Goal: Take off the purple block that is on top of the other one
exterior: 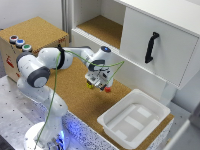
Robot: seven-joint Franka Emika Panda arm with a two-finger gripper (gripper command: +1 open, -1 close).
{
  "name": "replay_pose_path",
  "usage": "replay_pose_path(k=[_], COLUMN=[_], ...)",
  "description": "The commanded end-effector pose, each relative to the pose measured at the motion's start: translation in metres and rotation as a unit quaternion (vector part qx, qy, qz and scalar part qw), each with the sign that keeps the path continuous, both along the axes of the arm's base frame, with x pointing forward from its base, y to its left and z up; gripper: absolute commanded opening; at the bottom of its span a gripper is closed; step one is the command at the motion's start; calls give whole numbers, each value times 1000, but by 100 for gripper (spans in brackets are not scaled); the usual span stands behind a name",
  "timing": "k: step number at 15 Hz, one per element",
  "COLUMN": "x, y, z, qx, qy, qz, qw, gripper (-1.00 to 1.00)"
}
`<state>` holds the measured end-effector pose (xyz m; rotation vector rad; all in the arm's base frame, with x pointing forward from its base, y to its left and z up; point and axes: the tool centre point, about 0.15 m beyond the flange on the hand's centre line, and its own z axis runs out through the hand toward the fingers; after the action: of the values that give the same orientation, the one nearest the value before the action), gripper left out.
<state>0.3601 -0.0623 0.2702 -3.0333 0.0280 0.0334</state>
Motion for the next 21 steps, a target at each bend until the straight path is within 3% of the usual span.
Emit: replay_pose_path(k=[1,6,9,13,20,21], x=[28,39,37,22,41,43], y=[27,64,110,187,192,189], z=[-21,-33,-17,13,14,14], qx=[5,19,47,109,99,91], qy=[17,24,17,19,6,9], qz=[10,31,79,148,153,148], qw=[1000,999,996,983,983,985], gripper=[-100,-100,-100,-100,-100,100])
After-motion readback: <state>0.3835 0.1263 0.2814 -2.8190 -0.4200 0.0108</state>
